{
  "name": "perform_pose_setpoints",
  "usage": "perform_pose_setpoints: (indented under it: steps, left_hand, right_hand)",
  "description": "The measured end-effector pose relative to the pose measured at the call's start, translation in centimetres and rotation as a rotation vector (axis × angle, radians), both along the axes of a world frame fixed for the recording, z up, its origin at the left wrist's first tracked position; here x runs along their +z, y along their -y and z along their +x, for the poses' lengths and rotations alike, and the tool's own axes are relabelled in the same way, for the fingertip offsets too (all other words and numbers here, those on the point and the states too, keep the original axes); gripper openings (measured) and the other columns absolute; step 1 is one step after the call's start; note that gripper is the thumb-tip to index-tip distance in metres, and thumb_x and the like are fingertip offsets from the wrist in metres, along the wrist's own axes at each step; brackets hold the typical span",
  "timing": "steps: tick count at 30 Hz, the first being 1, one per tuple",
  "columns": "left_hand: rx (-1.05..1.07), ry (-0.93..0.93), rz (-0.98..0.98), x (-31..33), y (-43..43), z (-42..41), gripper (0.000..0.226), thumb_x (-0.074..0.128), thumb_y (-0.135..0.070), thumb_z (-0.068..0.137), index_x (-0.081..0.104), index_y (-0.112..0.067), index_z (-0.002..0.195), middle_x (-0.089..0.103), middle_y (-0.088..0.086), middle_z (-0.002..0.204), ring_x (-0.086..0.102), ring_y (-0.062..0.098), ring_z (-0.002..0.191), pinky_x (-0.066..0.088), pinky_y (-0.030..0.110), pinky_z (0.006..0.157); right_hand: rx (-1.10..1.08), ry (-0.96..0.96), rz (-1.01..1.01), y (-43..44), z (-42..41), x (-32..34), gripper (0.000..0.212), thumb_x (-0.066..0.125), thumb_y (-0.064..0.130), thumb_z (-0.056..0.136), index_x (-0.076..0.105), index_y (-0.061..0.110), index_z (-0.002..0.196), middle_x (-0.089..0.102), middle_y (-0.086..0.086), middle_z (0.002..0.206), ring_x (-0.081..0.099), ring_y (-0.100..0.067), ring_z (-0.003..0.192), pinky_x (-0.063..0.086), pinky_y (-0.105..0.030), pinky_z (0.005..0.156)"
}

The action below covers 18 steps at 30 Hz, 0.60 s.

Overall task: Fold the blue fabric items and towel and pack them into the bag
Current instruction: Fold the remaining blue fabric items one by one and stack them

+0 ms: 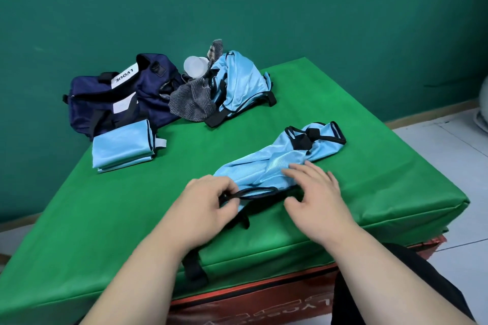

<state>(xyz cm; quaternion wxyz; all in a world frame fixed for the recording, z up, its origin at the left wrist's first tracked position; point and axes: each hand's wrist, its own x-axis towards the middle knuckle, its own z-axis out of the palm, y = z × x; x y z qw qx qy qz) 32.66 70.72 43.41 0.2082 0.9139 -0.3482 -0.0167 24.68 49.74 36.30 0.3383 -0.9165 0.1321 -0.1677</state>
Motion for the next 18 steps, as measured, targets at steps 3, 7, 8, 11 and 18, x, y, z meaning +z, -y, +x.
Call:
perform_pose_setpoints:
  steps: [3,7,8,11,18]
  left_hand:
    - [0.105,-0.022,0.015,-0.1,-1.3,0.1,0.013,0.064,-0.029,0.087,0.058,-0.036,0.078,0.063,-0.010,0.079,0.057,0.010,0.081,0.042,0.031,0.077]
    - [0.123,0.014,-0.001,-1.0,-1.2,-0.8,0.003,0.063,-0.029,0.088,0.063,-0.032,0.087,0.062,-0.016,0.075,0.056,0.013,0.080,0.045,0.035,0.081]
    - [0.118,0.034,-0.004,-1.1,-1.2,-1.0,0.003,0.063,-0.030,0.089,0.064,-0.033,0.089,0.060,-0.019,0.075,0.055,0.012,0.082,0.043,0.035,0.084]
    - [0.096,0.102,0.006,-1.5,-1.2,-1.3,0.013,0.057,-0.039,0.086,0.064,-0.036,0.097,0.057,-0.024,0.083,0.050,0.009,0.092,0.033,0.032,0.091]
    - [0.010,0.224,-0.014,-1.8,-0.1,-2.3,0.041,0.053,-0.064,0.073,0.064,-0.039,0.104,0.055,-0.021,0.092,0.047,0.003,0.099,0.027,0.029,0.090]
  right_hand:
    - [0.036,0.020,-0.008,-0.8,-0.2,0.1,0.066,0.046,0.035,0.069,0.056,0.035,0.135,0.045,0.016,0.146,0.018,-0.008,0.147,0.000,-0.047,0.123]
    - [0.092,0.099,-0.023,-1.8,-0.1,-0.3,0.046,0.056,0.035,0.070,0.068,0.038,0.115,0.052,0.014,0.136,0.022,-0.014,0.145,-0.001,-0.051,0.122]
    - [0.090,0.114,-0.016,-2.0,0.0,-0.3,0.040,0.057,0.036,0.071,0.070,0.040,0.109,0.053,0.014,0.134,0.023,-0.014,0.145,0.000,-0.052,0.122]
    - [0.078,0.164,0.013,-2.3,0.0,-0.3,0.026,0.061,0.041,0.072,0.073,0.043,0.095,0.055,0.014,0.130,0.025,-0.013,0.143,0.004,-0.054,0.121]
    - [0.069,0.188,0.087,-2.5,-0.2,-0.3,0.013,0.061,0.042,0.071,0.071,0.040,0.080,0.054,0.014,0.130,0.024,-0.013,0.143,0.008,-0.050,0.120]
